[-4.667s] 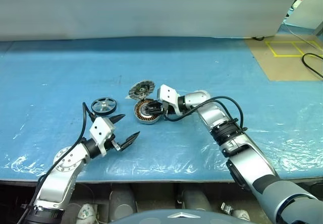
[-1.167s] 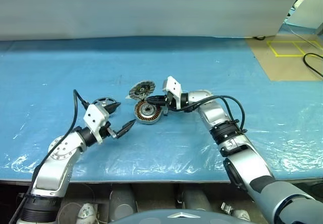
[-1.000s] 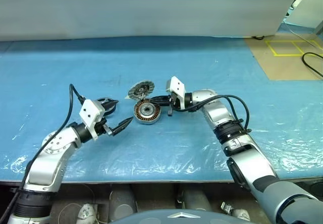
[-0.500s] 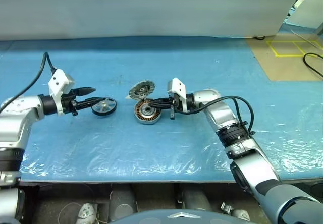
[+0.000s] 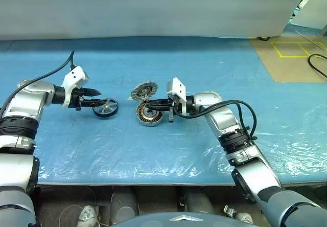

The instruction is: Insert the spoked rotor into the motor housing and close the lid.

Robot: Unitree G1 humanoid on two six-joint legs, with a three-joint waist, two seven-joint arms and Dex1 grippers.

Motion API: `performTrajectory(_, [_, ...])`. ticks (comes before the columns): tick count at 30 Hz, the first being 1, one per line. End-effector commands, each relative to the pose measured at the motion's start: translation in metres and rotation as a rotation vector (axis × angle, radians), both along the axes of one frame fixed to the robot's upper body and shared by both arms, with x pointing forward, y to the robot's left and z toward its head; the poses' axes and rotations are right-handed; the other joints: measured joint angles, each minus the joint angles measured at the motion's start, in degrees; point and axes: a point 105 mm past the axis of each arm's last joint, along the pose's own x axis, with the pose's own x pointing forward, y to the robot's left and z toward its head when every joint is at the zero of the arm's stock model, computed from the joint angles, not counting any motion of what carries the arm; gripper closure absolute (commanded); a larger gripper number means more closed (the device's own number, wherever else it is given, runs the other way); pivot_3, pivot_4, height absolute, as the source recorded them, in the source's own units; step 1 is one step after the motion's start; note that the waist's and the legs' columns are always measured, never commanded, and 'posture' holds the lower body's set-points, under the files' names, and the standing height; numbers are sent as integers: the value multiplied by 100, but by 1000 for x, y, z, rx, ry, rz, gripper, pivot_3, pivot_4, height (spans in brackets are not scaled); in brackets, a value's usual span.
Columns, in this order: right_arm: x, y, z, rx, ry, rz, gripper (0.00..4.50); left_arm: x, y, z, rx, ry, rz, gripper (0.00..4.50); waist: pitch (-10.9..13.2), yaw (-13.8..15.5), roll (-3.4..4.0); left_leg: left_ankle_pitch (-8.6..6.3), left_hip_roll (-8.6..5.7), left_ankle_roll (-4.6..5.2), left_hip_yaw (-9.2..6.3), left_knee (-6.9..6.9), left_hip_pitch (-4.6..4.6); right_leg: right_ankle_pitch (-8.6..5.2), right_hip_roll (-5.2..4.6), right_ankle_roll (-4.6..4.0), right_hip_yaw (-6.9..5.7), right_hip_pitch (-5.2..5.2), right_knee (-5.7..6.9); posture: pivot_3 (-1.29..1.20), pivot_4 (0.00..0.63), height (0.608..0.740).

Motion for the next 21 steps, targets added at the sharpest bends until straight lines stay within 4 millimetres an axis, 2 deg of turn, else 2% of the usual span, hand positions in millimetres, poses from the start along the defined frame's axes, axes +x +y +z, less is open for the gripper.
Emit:
performTrajectory(1, [-2,-3,10,30,-31,-14,4500,5,-2,7,46,-5,-36,1870,0,15,0,0,-1,0,-2,-1,0,0,0,0,-1,1,0,0,150,740])
performTrajectory(6, [-1,-5,9,30,-30,-34,4500,8,-7,6,48,11,-59,1870,1,15,-1,0,-4,-1,-5,-3,-2,0,-1,0,-2,1,-3,0,150,740])
performTrajectory(16, [0,-6,10,34,-31,-54,4500,-4,-8,-25,139,99,-112,1870,1,19,-1,0,-5,-1,-10,-5,-5,0,-3,0,-8,3,-5,0,150,740])
performTrajectory(21, [2,-7,11,34,-40,-66,4500,-6,-15,-34,114,100,-127,1870,1,28,-1,0,-7,-1,-14,-6,-3,0,-8,0,-13,8,-5,0,150,740])
